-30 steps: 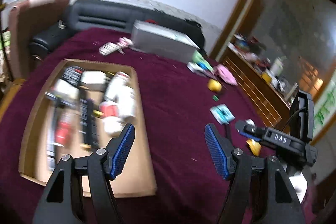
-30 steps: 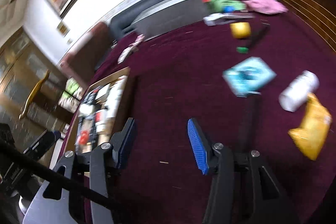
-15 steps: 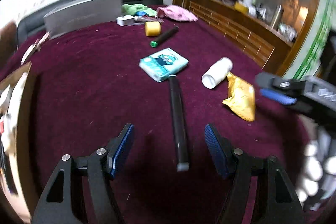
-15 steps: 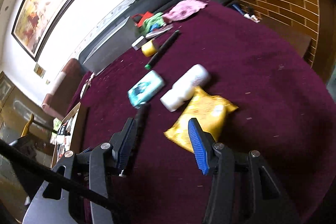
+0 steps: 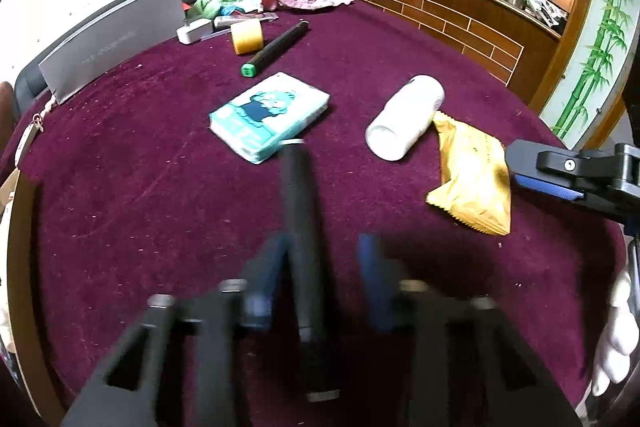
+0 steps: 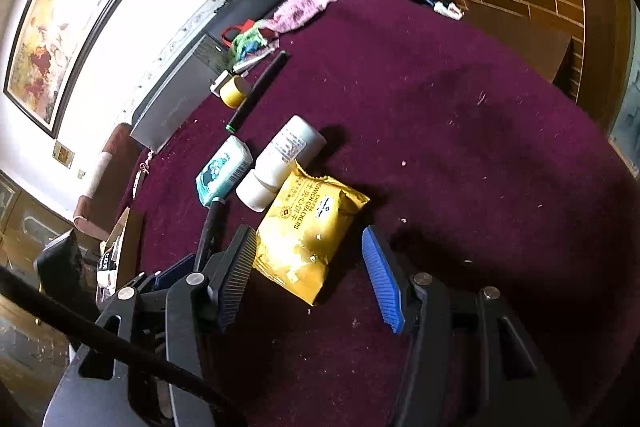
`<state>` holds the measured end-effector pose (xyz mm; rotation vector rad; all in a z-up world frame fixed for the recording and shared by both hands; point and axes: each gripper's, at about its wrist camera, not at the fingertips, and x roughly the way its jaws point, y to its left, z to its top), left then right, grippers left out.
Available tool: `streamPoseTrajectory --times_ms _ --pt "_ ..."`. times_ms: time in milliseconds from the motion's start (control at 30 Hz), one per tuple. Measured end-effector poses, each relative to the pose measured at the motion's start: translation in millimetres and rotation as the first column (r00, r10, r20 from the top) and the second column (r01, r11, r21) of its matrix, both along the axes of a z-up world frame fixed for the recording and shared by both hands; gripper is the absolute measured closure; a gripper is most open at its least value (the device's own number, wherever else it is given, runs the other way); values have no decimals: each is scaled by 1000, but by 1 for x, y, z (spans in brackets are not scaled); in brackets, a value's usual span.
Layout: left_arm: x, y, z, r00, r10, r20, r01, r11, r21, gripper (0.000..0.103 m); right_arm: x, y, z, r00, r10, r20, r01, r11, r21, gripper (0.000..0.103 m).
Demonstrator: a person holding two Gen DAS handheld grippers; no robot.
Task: Organize objects
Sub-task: 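Move both open tools back toward the yellow cracker packet, then grasp the yellow cracker packet with the right tool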
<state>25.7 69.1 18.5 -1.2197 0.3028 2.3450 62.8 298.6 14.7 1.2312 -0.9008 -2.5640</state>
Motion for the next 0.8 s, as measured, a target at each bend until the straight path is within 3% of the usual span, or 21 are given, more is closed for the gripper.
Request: streamPoseTrajectory --times_ms 33,200,467,567,633,700,767,800 --pt "-2 -1 0 1000 -1 11 1 1000 11 92 -3 -2 -1 1000 3 6 -3 1000 -3 49" --pt "2 -5 0 1000 5 10 -5 1000 27 92 -11 -14 -7 999 13 39 -13 1000 14 48" --pt "5 -1 -2 1000 26 -1 -26 999 23 92 -25 -37 -4 997 -24 80 15 993 115 31" --pt "5 4 -3 999 43 -17 -43 999 12 91 -29 -46 -4 994 -54 91 38 984 176 31" --pt "7 7 -4 998 41 -37 -41 999 1 90 -33 -57 -3 993 -56 100 26 962 272 31" --pt "7 5 -4 999 34 -36 -33 999 16 89 -35 -66 -3 993 -48 105 9 938 346 34" --pt "5 -2 -4 1000 26 -9 -26 998 58 89 -32 -70 -3 994 -45 99 1 916 402 51" --pt "4 -5 -3 1000 24 7 -24 997 76 89 -29 -68 -3 995 -38 92 -2 917 400 53"
